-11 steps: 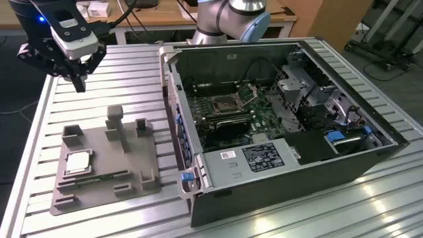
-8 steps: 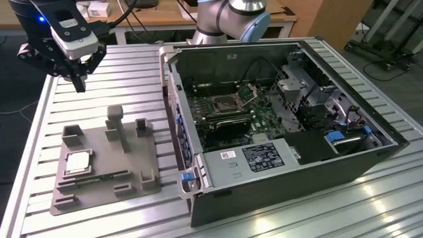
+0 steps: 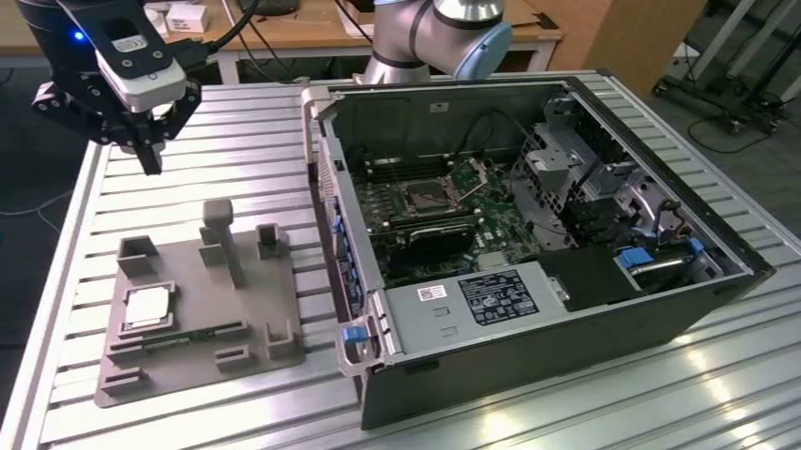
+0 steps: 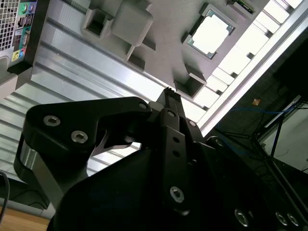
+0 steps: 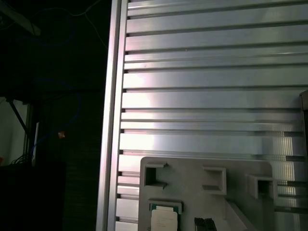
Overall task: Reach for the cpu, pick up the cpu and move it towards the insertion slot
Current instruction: 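Reach for the cpu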
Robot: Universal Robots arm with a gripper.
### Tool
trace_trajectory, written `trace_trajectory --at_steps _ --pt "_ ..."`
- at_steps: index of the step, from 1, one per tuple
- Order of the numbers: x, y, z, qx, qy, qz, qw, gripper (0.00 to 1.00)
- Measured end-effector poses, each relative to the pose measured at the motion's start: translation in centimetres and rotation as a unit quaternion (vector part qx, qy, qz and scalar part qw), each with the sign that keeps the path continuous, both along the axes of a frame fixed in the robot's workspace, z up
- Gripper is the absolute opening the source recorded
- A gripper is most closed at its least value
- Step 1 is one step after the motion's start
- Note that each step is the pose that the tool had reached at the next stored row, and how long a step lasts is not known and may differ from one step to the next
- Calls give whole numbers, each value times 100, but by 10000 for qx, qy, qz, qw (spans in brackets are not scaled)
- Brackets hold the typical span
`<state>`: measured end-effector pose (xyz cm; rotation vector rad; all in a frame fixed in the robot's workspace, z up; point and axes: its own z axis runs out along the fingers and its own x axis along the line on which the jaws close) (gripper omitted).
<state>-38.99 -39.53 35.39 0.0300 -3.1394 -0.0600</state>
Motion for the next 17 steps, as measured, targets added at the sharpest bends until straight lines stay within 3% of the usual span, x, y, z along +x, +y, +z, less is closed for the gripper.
trace_trajectory --at_steps 17 --pt "-65 0 1 0 2 0 10000 11"
